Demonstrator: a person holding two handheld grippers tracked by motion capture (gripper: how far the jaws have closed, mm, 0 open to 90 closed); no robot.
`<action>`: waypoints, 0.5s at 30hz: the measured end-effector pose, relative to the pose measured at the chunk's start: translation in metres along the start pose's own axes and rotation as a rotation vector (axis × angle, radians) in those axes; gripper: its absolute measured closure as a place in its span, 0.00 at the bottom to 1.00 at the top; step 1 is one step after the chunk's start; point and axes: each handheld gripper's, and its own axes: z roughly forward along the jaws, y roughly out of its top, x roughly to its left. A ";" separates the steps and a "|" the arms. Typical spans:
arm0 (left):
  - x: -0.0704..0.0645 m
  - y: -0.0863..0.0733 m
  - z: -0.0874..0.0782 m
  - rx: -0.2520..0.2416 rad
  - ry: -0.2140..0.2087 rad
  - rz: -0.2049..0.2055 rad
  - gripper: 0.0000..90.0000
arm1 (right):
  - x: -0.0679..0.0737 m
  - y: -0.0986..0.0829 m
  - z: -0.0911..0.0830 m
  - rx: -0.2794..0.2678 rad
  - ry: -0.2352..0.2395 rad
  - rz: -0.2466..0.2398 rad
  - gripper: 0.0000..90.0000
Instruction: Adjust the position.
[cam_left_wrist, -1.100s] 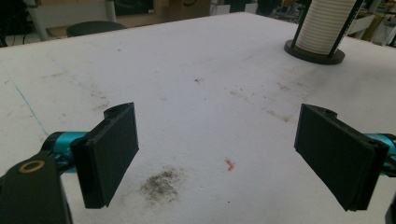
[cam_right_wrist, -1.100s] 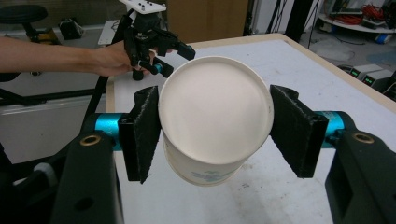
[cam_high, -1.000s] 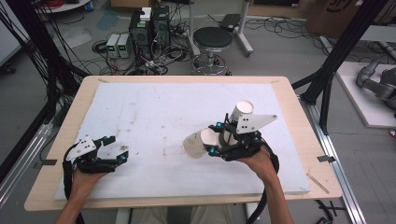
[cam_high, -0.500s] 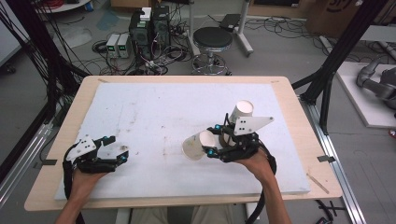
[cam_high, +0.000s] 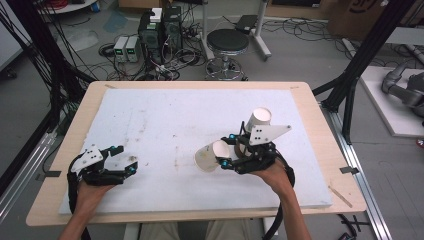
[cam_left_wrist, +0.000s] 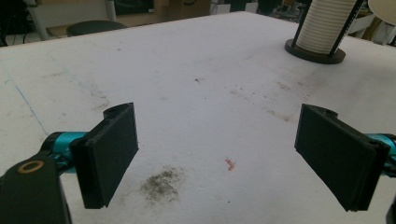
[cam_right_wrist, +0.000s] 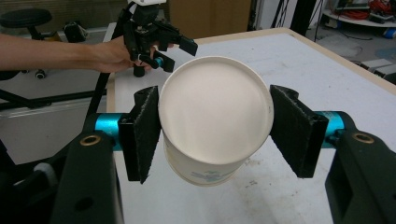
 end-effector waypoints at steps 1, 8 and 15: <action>0.000 0.000 0.000 -0.001 -0.001 -0.002 0.15 | 0.000 0.000 0.000 -0.001 -0.001 0.003 0.42; 0.002 0.000 -0.001 -0.009 -0.009 -0.014 0.11 | -0.002 -0.002 0.001 0.001 0.003 0.006 0.42; 0.005 0.004 -0.004 -0.034 -0.031 -0.024 0.08 | -0.002 0.000 0.003 0.002 0.013 0.005 0.42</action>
